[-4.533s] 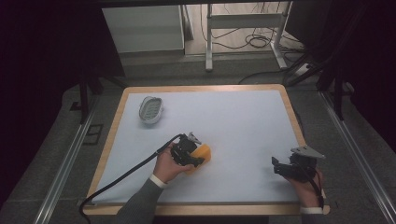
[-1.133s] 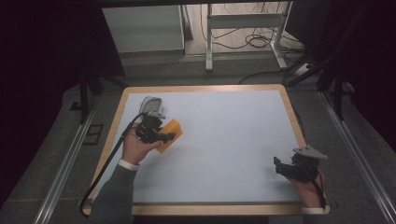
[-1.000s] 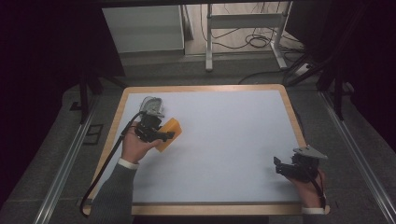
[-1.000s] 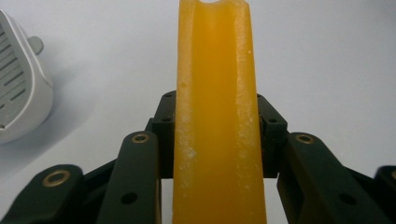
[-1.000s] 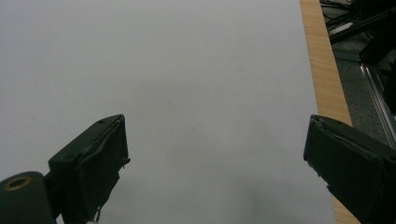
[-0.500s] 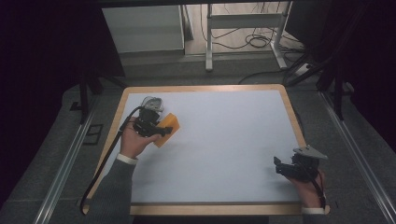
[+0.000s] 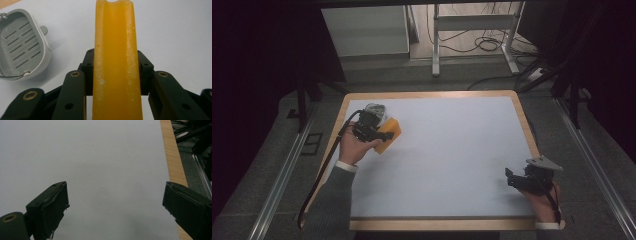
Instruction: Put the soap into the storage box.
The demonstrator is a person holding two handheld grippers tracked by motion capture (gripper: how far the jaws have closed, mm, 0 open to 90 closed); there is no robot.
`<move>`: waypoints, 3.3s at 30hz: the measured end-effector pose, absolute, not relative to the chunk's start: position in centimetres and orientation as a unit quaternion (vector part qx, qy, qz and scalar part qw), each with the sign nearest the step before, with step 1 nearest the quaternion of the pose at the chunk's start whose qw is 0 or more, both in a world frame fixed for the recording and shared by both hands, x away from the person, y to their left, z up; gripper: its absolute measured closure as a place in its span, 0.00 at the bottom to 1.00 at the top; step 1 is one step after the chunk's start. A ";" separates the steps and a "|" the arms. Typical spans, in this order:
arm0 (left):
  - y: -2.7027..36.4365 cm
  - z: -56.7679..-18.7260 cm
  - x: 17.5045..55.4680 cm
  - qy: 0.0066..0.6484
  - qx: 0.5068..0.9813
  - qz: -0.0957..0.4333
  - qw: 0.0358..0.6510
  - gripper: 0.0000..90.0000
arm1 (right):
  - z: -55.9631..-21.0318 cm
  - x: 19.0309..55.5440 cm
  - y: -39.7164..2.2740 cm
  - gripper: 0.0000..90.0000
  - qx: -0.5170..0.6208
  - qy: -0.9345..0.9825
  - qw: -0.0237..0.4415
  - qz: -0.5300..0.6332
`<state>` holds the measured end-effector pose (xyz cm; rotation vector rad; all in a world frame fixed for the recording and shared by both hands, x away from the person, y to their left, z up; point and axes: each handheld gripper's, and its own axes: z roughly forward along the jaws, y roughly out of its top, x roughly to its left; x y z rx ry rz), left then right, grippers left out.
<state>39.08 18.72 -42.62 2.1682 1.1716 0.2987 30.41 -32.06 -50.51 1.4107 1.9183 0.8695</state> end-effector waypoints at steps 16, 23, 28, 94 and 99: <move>20.4 -42.2 40.2 0.471 0.808 0.119 0.333 0.68 | -50.5 30.4 -32.1 0.07 0.532 0.722 0.300 0.326; 21.0 -42.0 40.9 0.478 0.806 0.121 0.328 0.68 | -50.5 30.4 -32.1 0.07 0.532 0.722 0.299 0.326; 21.4 -42.1 41.4 0.483 0.802 0.117 0.332 0.68 | -50.5 30.4 -32.1 0.07 0.532 0.721 0.300 0.327; 25.3 -46.2 52.1 0.612 0.711 0.120 0.326 0.68 | -50.7 30.5 -33.1 0.07 0.542 0.715 0.302 0.322; 25.4 -46.9 52.2 0.620 0.705 0.115 0.324 0.68 | -50.8 30.5 -33.0 0.07 0.543 0.715 0.301 0.321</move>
